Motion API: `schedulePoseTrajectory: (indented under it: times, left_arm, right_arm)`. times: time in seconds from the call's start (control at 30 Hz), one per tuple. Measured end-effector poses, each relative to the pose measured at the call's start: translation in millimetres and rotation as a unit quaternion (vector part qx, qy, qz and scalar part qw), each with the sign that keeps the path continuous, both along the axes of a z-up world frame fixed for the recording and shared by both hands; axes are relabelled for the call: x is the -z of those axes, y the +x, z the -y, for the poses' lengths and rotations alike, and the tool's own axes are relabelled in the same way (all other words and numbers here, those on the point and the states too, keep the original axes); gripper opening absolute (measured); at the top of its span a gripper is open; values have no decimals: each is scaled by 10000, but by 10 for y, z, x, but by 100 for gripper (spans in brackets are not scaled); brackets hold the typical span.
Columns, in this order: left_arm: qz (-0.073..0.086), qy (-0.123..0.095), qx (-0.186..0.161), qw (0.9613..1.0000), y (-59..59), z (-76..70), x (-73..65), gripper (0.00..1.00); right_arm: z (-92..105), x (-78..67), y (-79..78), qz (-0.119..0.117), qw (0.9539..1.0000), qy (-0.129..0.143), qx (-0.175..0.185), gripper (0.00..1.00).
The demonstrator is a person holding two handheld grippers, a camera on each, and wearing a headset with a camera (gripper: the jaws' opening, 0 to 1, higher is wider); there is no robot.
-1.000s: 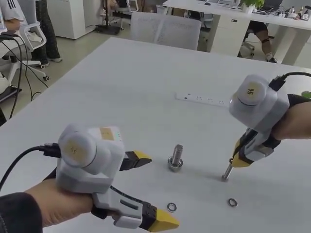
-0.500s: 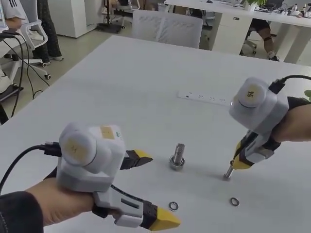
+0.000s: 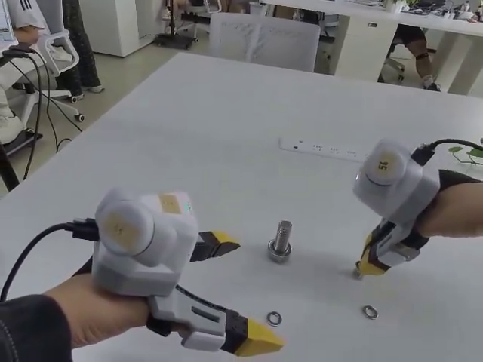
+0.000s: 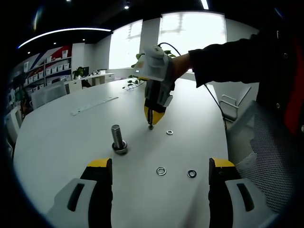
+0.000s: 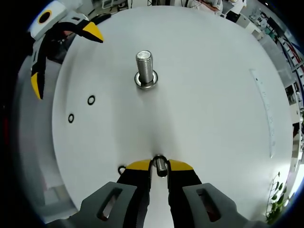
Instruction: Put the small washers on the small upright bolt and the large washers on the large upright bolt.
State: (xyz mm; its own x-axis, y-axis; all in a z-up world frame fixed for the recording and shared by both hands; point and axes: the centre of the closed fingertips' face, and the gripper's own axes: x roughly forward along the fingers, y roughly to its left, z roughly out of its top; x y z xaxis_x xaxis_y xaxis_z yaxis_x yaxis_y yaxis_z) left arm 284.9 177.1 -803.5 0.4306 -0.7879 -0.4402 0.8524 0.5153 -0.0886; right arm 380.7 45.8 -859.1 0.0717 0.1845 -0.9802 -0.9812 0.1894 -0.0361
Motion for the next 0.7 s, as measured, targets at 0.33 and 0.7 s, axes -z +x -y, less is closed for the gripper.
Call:
schedulePoseTrajectory:
  times: [0.33, 0.7]
  left_arm:
    - [-10, -3, -13, 10000, 2, 1, 3, 83]
    - [-21, 4, -12, 10000, -13, -8, 5, 83]
  right_arm:
    - [32, 77, 18, 48, 10000, -41, -41, 14]
    - [27, 98, 16, 86, 9999, -50, -114, 14]
